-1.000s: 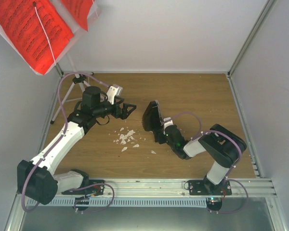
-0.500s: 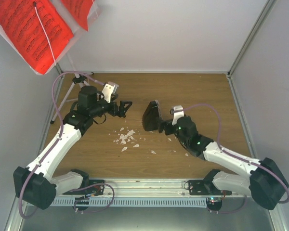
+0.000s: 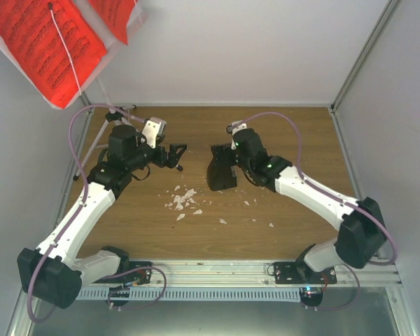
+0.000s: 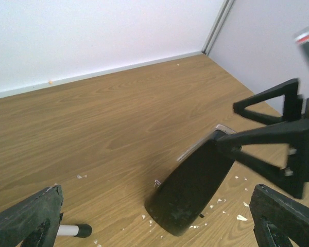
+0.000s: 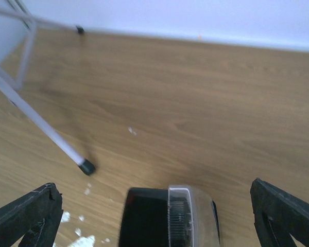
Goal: Pack up the instrument practice props
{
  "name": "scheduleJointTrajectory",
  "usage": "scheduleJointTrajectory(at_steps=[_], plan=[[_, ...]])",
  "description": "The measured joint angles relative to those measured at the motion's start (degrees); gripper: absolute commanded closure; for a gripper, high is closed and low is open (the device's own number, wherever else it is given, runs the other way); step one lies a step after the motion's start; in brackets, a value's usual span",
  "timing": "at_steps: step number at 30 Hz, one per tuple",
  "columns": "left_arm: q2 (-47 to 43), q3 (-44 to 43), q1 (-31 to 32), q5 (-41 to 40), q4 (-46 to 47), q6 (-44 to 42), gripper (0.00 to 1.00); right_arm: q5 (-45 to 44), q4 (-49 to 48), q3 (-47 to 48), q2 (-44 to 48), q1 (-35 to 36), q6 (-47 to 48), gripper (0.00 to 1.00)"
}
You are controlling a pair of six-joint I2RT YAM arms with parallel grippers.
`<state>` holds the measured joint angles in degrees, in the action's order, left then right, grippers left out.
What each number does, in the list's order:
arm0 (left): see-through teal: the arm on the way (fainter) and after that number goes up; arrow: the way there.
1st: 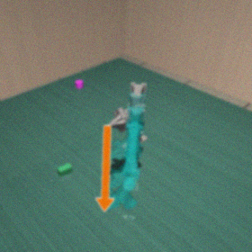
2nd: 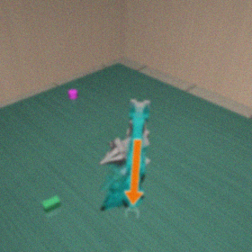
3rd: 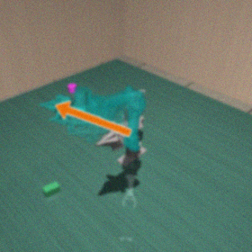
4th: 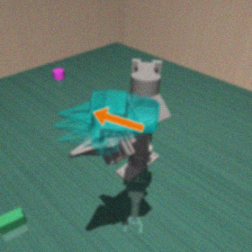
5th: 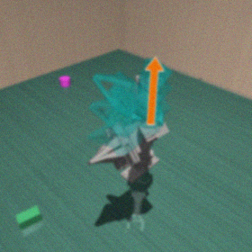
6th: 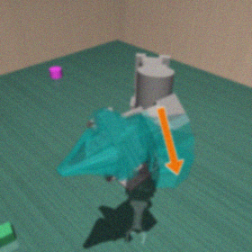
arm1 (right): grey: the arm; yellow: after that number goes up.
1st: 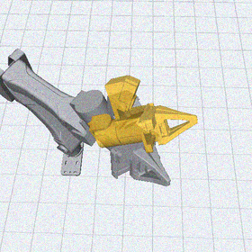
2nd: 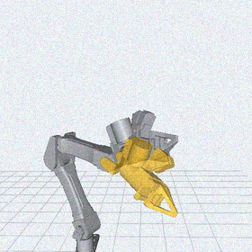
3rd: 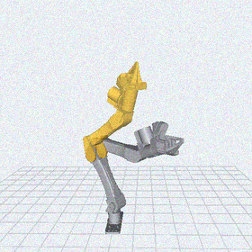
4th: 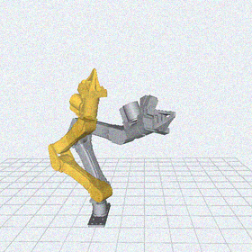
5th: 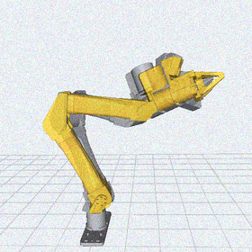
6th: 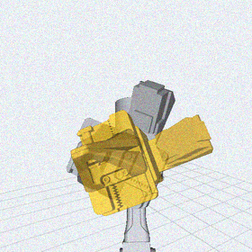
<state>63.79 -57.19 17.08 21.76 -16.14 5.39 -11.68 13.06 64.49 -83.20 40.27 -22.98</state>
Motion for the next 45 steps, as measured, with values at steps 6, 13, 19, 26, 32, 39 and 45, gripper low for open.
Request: scheduleJointTrajectory(at_steps=[6, 13, 19, 26, 32, 39, 45], plan=[[-0.4, 0.1, -0.2, 0.0, 0.0, 0.0, 0.01, -1.6, 5.5, 1.0, -3.9, 0.0, 0.5, 0.16], [-0.6, 0.4, -0.4, 0.0, 0.0, 0.0, 0.01, -1.7, 5.8, 1.0, -4.3, 0.1, 2.2, 0.29], [-0.6, 0.5, -0.4, 0.3, 0.0, 0.0, 0.01, -0.9, 4.8, 1.0, -4.3, 0.1, 3.3, 0.42], [-0.6, 0.5, -0.5, 0.3, 0.0, 0.0, 0.01, -0.3, 3.0, 0.1, -4.0, 0.1, 4.3, 0.53], [-0.6, 0.6, -0.7, 0.5, 0.0, 0.0, 0.01, -1.6, 2.6, -1.6, -2.4, 0.1, 4.3, 0.52], [-0.6, 0.7, -0.7, 0.5, 0.0, 0.0, 0.01, -3.6, 4.9, -4.3, 1.4, -7.3, 4.5, 0.52], [-0.6, 1.1, -0.7, 0.6, 0.0, 0.0, 0.01, -5.5, 4.9, -9.8, 8.0, -25.4, 5.8, 0.52]])
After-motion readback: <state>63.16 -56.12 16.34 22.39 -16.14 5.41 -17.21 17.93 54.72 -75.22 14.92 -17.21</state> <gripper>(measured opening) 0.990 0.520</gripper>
